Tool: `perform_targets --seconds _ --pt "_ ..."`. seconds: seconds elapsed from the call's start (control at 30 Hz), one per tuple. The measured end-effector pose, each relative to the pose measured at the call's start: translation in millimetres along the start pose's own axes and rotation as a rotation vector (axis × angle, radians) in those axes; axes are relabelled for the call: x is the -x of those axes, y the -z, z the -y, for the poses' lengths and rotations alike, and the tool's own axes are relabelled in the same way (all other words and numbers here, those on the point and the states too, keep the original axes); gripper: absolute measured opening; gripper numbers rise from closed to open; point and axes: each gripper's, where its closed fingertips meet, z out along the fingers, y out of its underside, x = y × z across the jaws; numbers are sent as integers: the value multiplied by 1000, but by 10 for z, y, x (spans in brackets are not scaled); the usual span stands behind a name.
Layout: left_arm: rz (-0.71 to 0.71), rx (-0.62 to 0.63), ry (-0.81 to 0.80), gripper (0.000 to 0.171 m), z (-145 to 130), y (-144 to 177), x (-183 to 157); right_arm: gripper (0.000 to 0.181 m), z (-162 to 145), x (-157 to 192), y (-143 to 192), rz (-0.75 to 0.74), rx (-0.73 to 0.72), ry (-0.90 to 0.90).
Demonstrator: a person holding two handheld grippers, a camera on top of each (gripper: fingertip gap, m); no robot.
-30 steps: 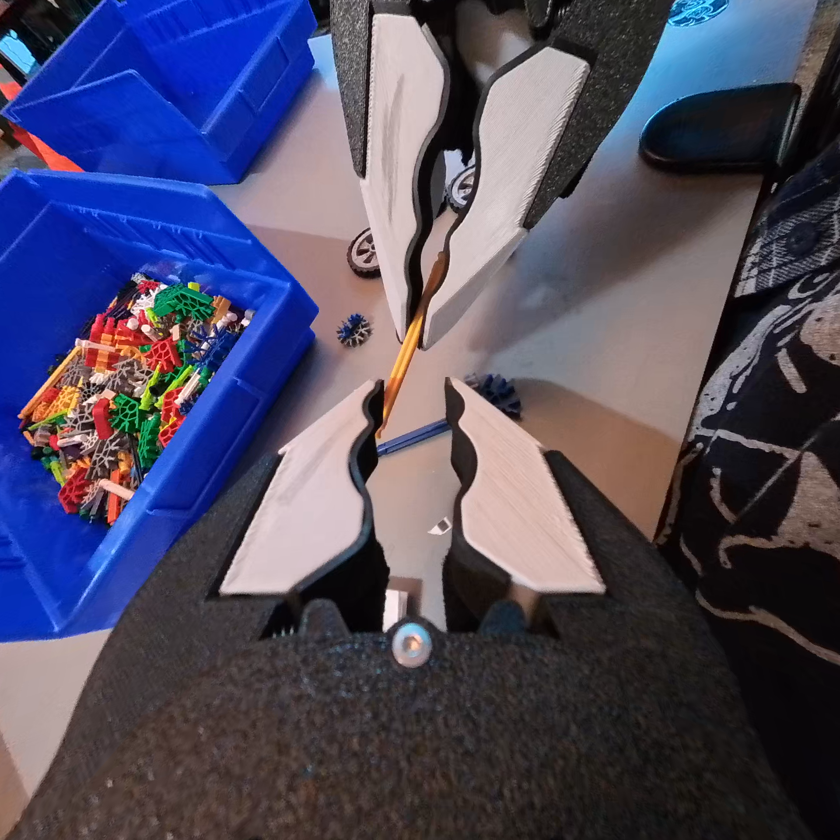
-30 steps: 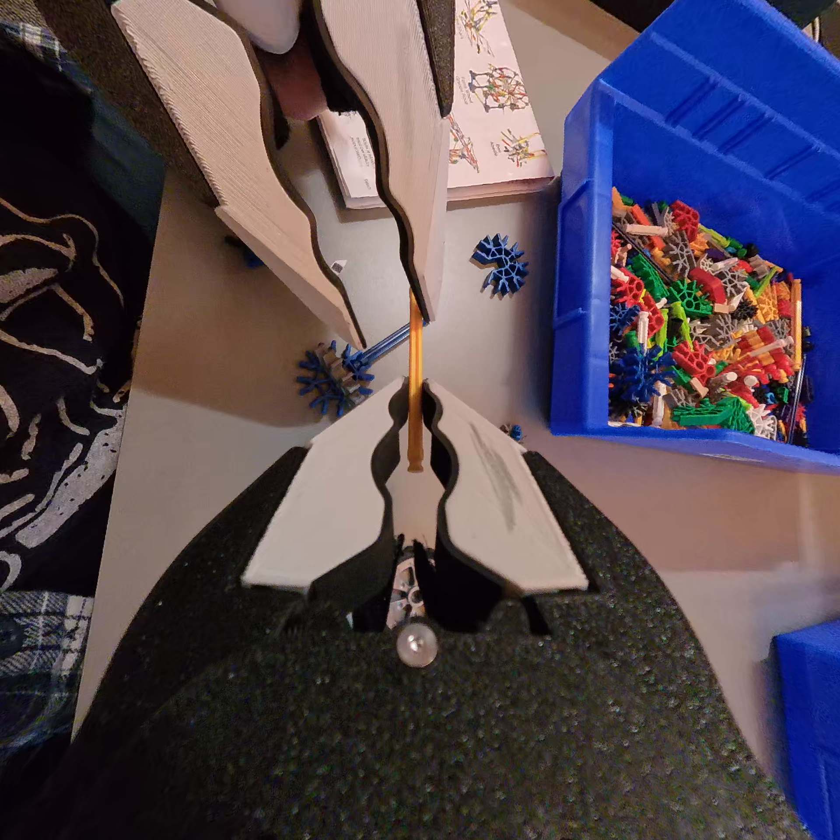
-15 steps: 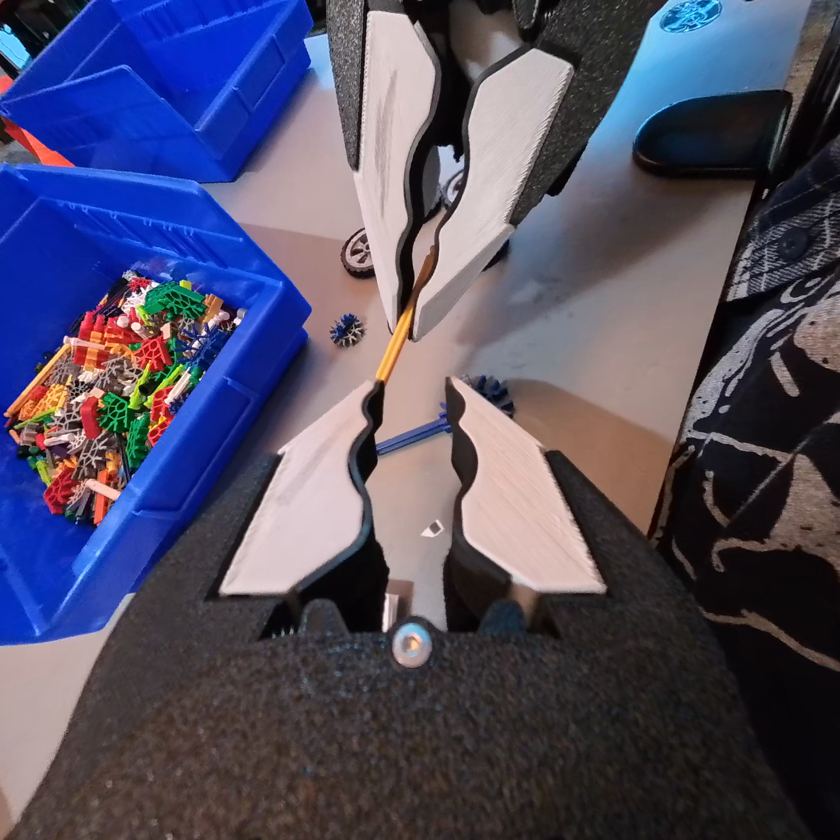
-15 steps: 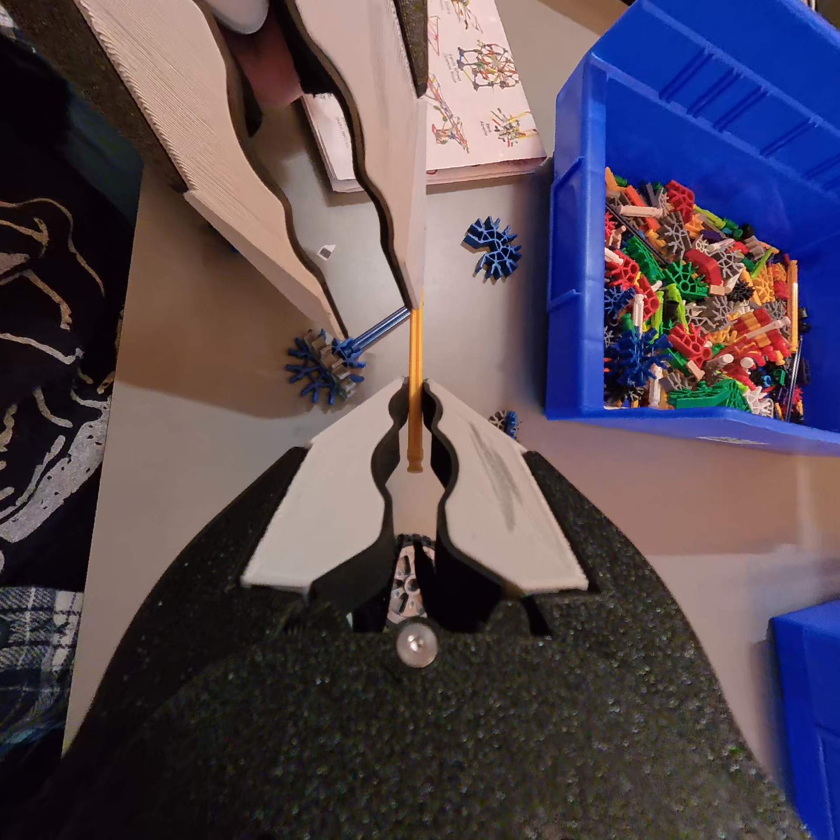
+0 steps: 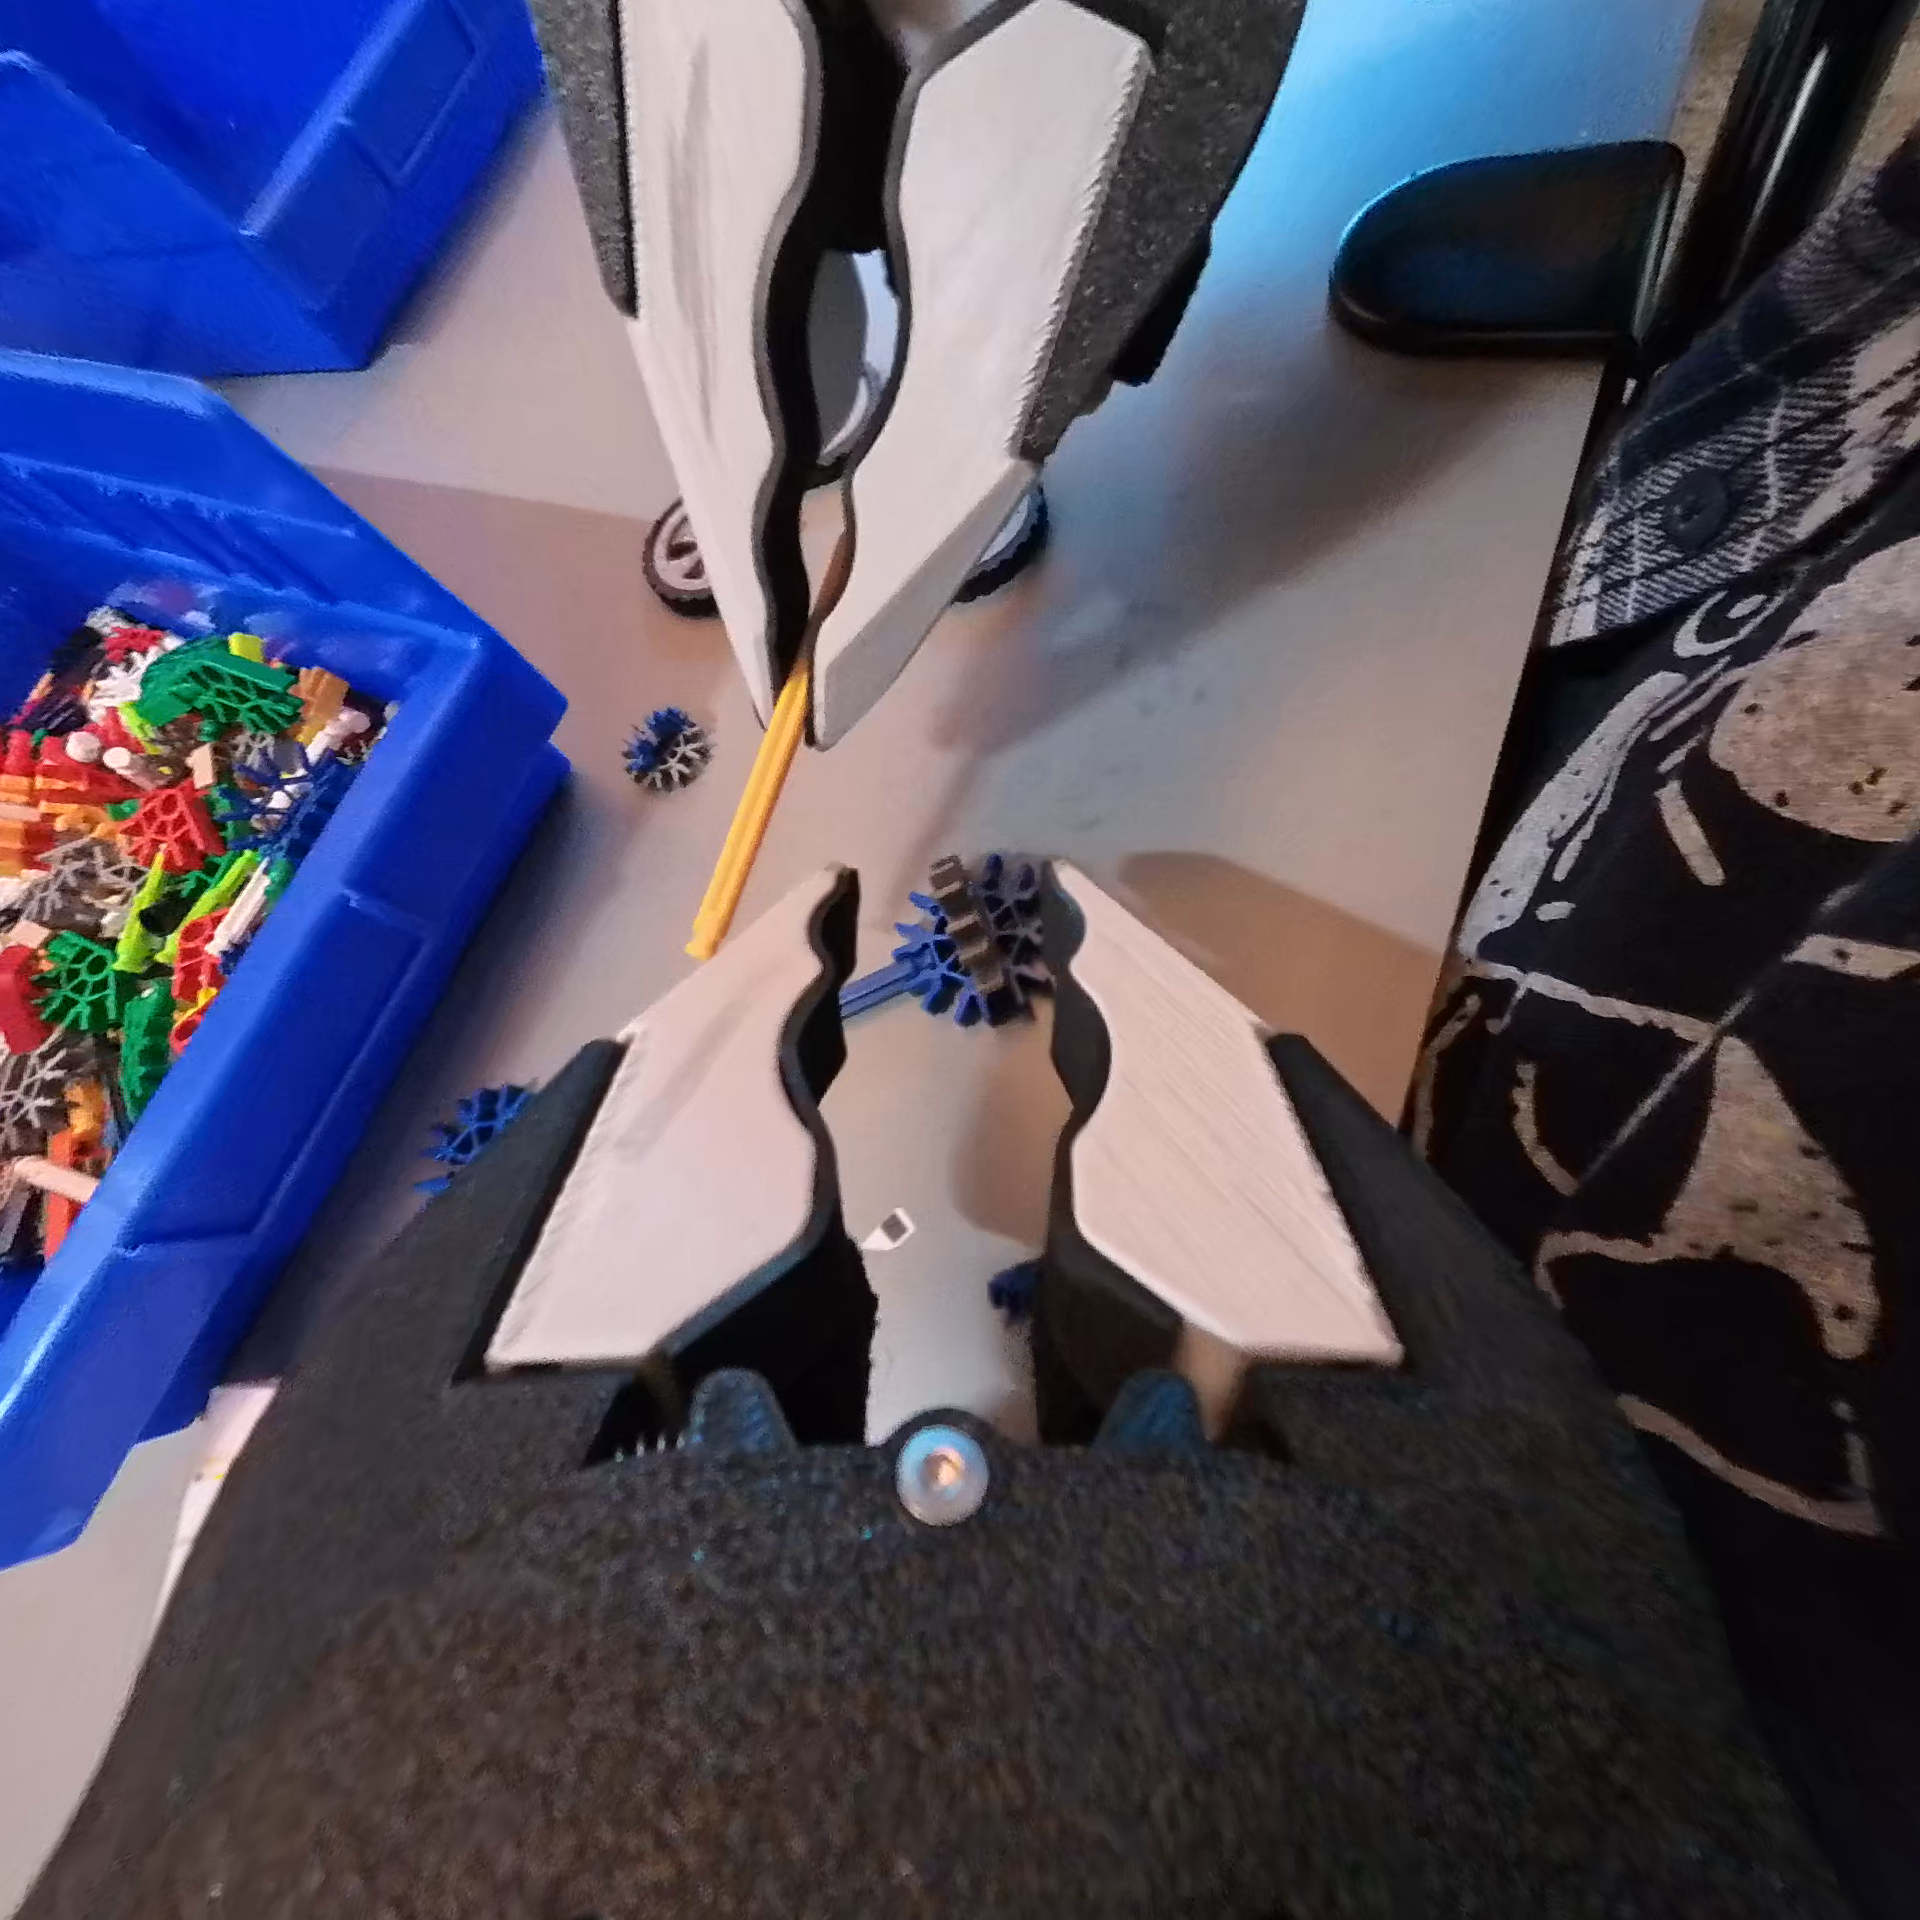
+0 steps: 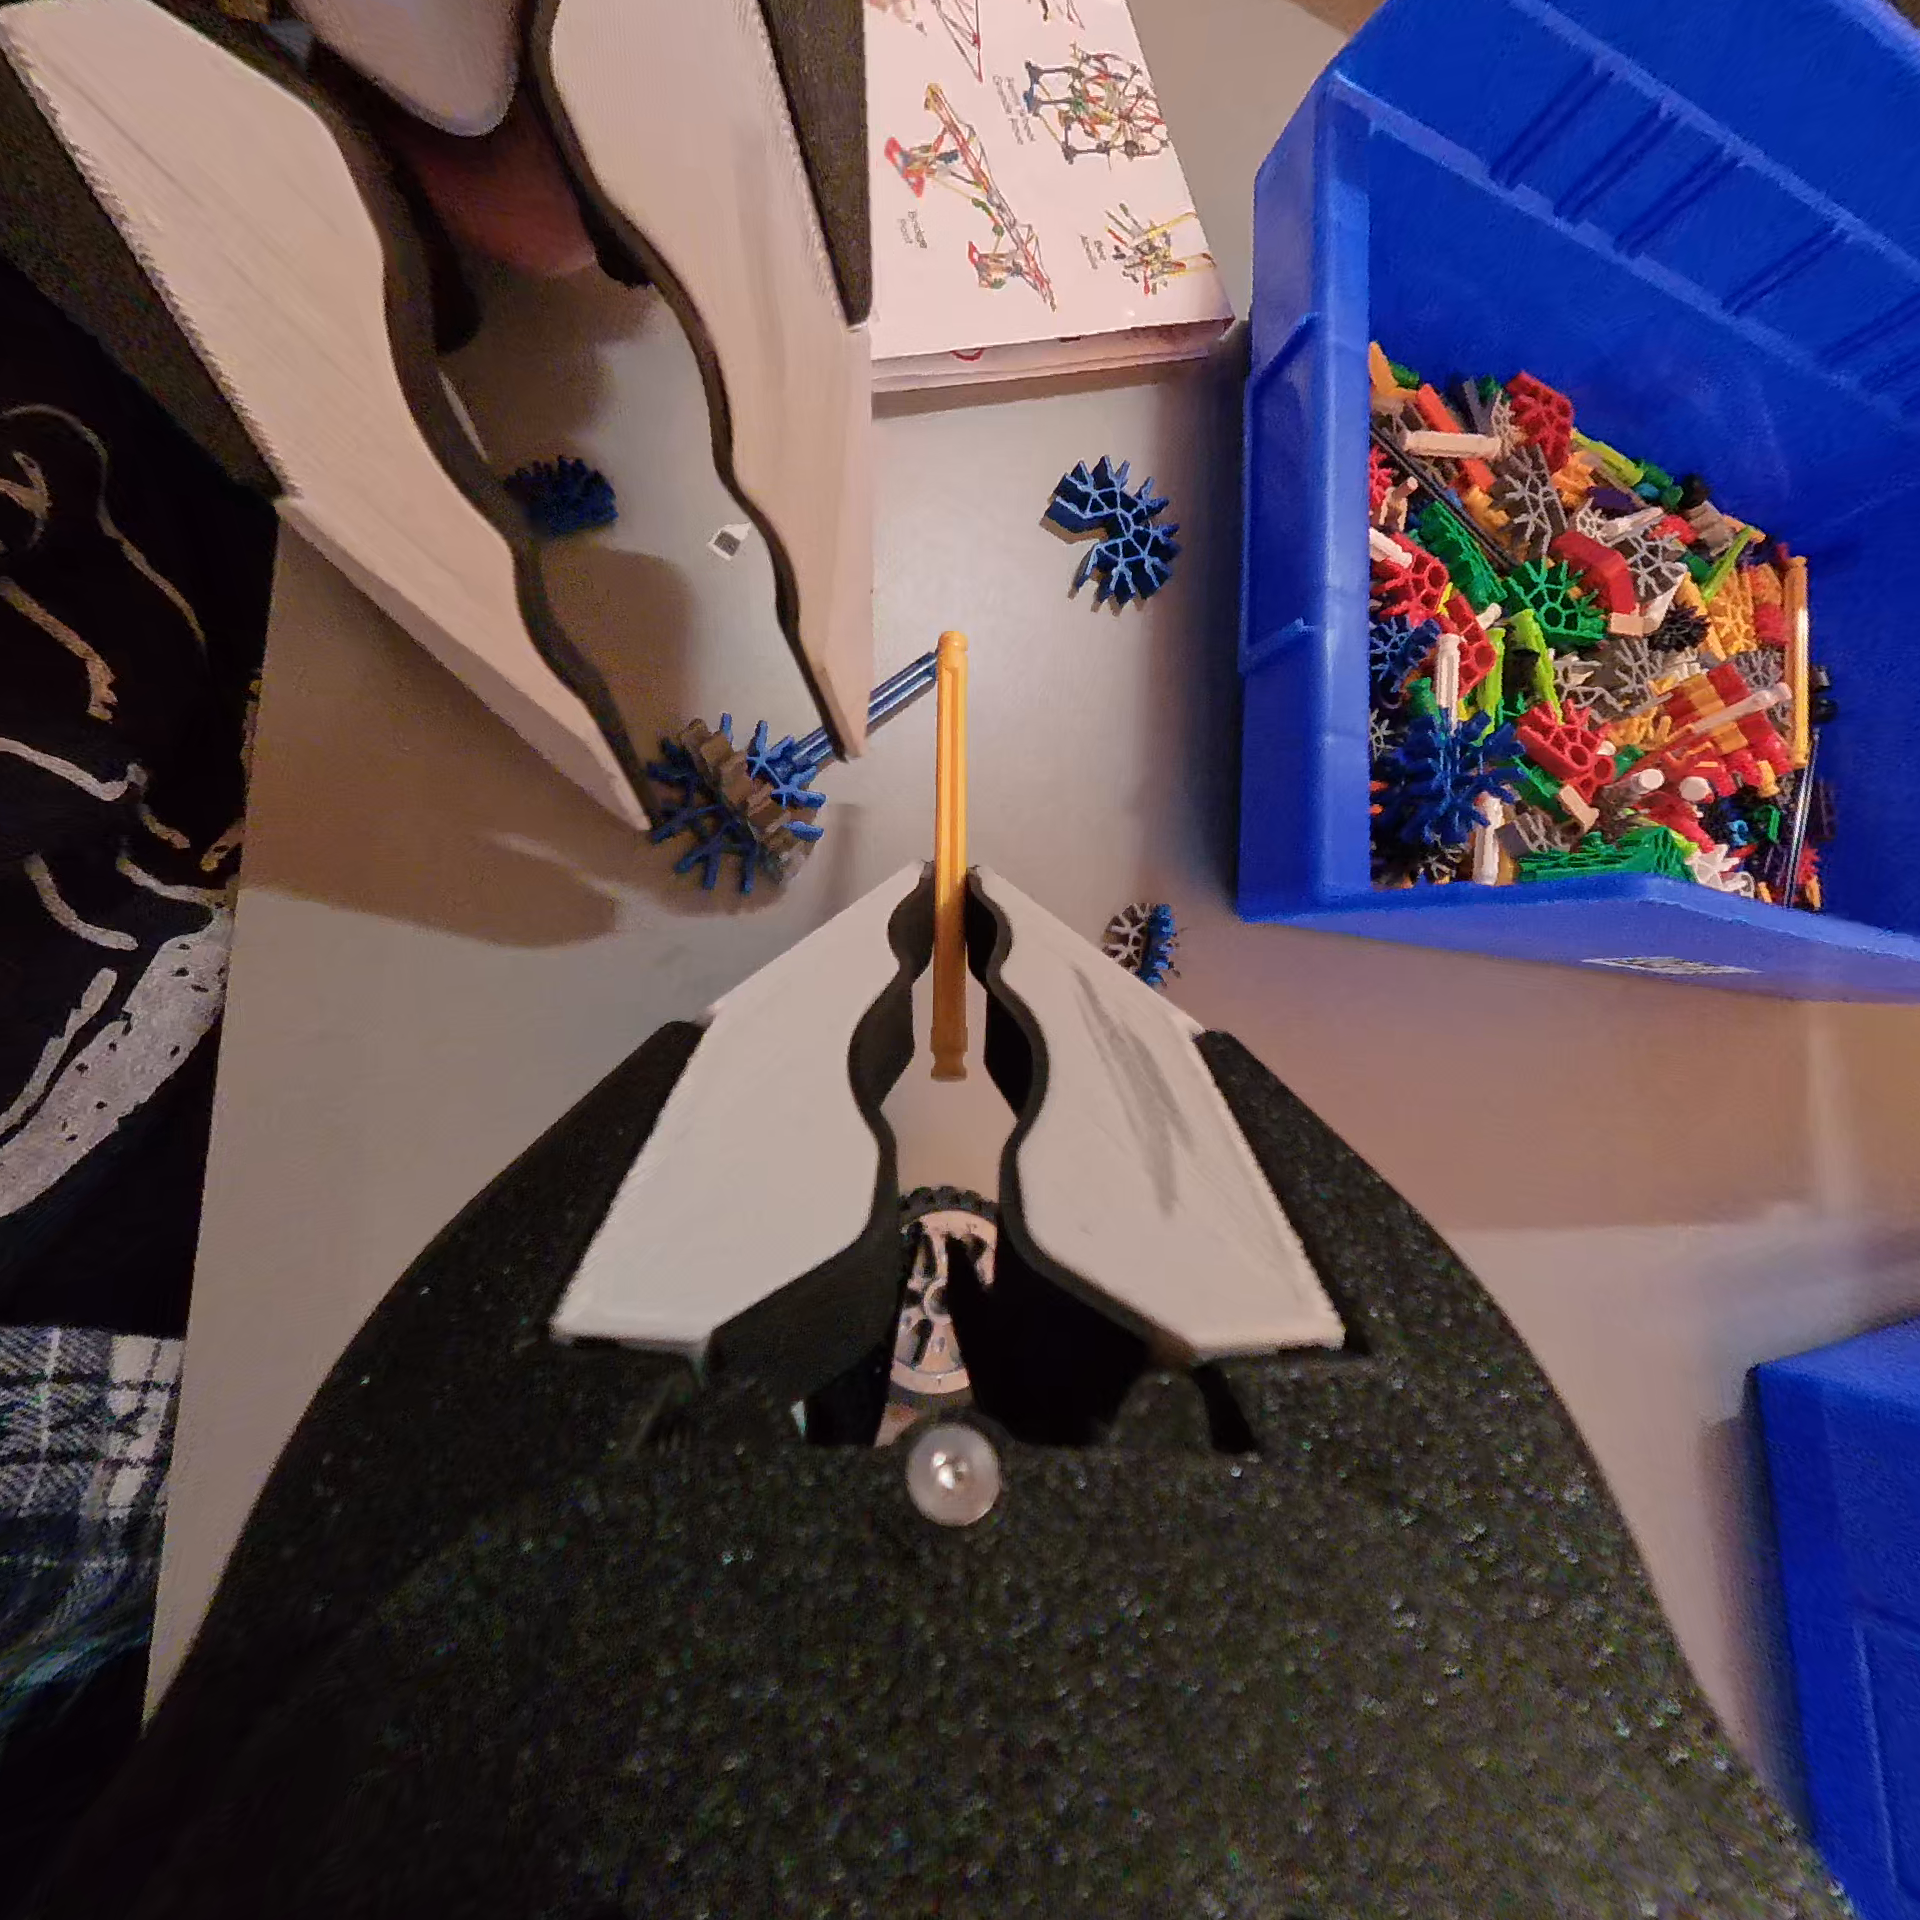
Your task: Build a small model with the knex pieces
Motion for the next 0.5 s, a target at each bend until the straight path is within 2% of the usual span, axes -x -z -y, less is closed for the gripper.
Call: perform_targets --seconds 0.3,0.5 --pt "-44 64 -15 38 -57 -116 -116 4 -6 -7 -1 -5 1 -3" --pt "-60 104 -40 31 -104 -166 -174 4 -21 -9 -6 -8 5 -4"
